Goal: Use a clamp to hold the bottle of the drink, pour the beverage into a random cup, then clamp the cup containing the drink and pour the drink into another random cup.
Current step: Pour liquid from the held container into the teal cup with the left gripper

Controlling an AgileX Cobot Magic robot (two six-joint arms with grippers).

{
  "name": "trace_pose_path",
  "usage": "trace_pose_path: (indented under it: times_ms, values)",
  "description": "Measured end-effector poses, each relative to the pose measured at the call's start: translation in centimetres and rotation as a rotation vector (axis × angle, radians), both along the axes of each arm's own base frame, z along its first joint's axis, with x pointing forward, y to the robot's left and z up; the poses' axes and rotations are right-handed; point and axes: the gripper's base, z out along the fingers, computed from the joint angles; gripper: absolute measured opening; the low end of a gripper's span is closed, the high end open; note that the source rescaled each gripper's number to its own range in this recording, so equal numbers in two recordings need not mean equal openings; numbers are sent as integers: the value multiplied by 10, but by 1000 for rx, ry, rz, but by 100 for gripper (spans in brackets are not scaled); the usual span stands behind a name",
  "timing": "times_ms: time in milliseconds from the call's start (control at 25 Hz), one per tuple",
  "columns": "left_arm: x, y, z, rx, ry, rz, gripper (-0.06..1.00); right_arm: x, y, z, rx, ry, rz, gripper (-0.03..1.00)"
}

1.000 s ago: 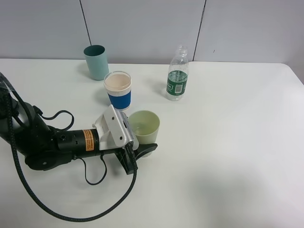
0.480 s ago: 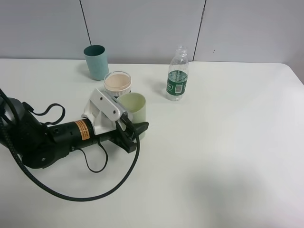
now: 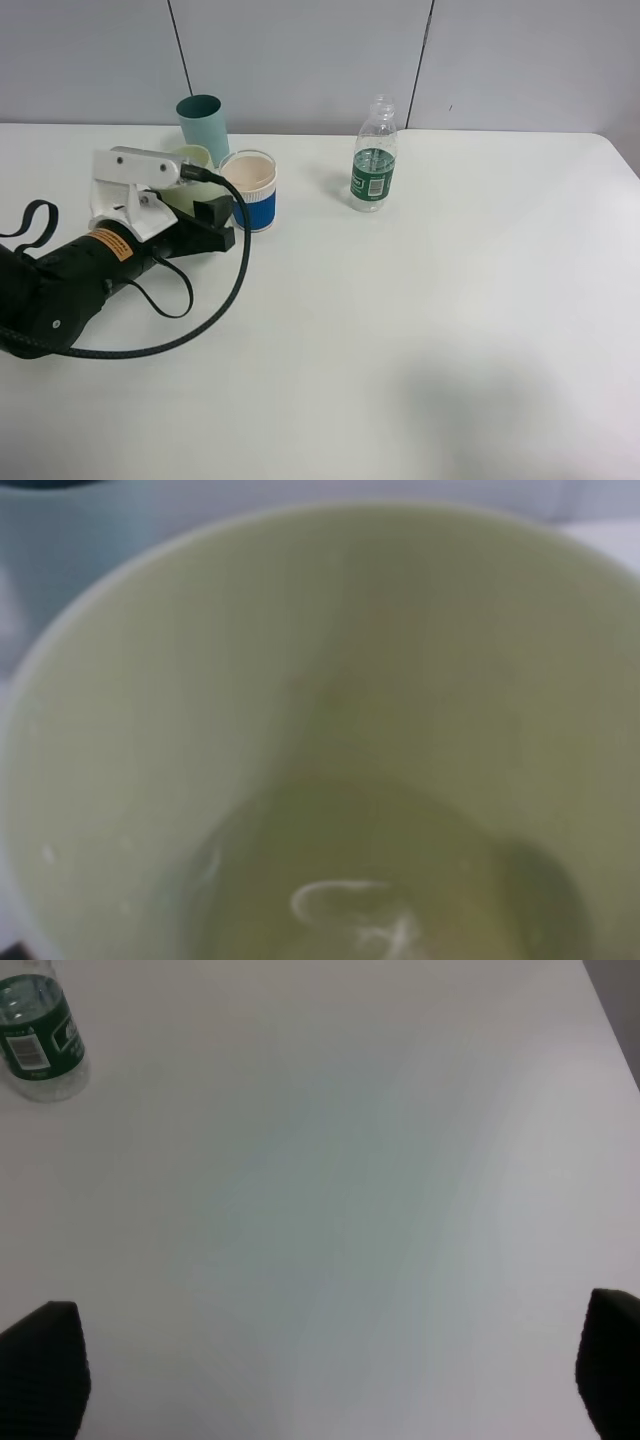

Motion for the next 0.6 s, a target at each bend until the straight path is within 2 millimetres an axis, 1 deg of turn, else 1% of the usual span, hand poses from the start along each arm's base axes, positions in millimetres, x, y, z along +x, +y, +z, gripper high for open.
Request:
trace_pose_path:
  times_ms: [120,200,360,600]
  values:
    - [2,12,6,-27,7,137,4,0,0,0,0,0,0,94]
    - [3,20,10,-15,-4,213,4,0,0,0,0,0,0,94]
    - [10,36,10,28,-6,263,4,0,0,0,0,0,0,94]
    - [22,66,10,16,-6,332,4,0,0,0,0,0,0,94]
